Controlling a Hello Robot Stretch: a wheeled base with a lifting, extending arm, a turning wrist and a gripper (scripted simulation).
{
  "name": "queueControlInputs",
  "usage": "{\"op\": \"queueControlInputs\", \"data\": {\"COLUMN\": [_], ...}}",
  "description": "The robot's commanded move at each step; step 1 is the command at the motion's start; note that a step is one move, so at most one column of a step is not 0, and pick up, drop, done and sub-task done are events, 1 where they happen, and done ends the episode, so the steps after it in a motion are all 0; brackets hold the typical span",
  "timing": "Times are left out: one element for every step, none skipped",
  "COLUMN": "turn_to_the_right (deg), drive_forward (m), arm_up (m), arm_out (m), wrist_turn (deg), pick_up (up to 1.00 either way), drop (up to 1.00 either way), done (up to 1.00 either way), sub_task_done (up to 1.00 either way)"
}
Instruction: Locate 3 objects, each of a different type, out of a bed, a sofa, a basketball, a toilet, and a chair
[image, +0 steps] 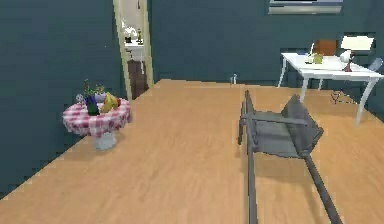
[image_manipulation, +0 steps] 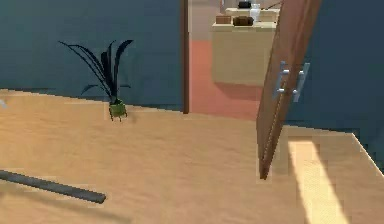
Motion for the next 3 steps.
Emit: {"op": "queueControlInputs", "data": {"turn_to_the_right": [0.0, 0.0, 9.0], "drive_forward": [1.0, 1.0, 0.0], "arm_up": [0.0, 0.0, 0.0], "arm_out": [0.0, 0.0, 0.0], "wrist_turn": [0.0, 0.0, 0.0], "pick_up": [0.0, 0.0, 0.0], "drop": [0.0, 0.0, 0.0], "done": [0.0, 0.0, 0.0], "sub_task_done": [0.0, 0.0, 0.0]}}
